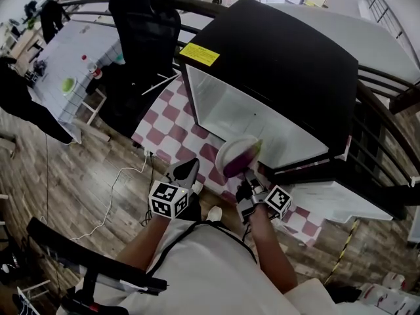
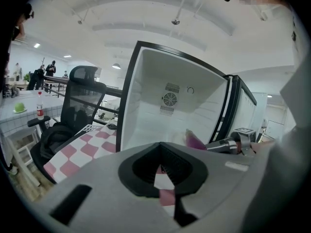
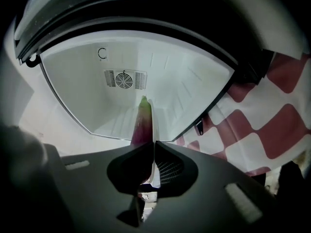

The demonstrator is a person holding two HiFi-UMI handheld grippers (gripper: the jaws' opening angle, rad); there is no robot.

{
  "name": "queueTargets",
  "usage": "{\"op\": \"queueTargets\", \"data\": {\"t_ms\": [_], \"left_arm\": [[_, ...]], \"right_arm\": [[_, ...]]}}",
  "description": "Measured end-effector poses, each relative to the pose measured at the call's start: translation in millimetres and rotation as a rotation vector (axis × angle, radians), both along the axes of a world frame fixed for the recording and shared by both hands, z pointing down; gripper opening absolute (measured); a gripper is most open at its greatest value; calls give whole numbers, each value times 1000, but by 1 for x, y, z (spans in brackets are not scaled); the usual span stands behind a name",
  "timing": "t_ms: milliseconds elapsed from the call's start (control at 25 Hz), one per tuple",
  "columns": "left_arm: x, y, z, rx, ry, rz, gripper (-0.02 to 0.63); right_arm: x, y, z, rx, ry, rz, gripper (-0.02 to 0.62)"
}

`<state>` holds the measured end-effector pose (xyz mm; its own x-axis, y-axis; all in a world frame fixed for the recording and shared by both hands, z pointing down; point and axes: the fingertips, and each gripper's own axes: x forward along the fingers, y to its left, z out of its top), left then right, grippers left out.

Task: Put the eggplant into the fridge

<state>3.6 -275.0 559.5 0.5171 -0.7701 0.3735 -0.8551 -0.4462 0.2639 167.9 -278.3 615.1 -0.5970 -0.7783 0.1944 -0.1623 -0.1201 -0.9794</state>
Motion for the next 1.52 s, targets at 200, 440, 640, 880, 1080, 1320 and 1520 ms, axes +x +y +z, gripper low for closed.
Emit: {"op": "queueTargets", "data": {"t_ms": [200, 440, 640, 880, 1080, 1320, 1520], "left_arm": [[-4, -22, 1, 4, 0, 33, 3], [-21, -51, 0, 10, -1, 52, 3], [-35, -70, -3, 17, -15, 65, 3], [-50, -84, -1, 9, -32, 73, 3], [-61, -93, 3, -5, -44, 75, 3], [-63, -99, 5, -12, -55, 88, 3], [-64, -102, 7, -18, -59, 96, 3]], "right_arm": [[-8, -26, 0, 15, -7, 26, 17], [-20, -63, 12, 27, -9, 36, 18], [-30, -92, 19, 42, -32, 40, 18], [-36, -121, 40, 38, 5, 32, 18], [-39, -140, 50, 26, 30, 32, 18], [-38, -158, 62, 43, 31, 17, 18], [-43, -166, 71, 27, 36, 1, 18]]}}
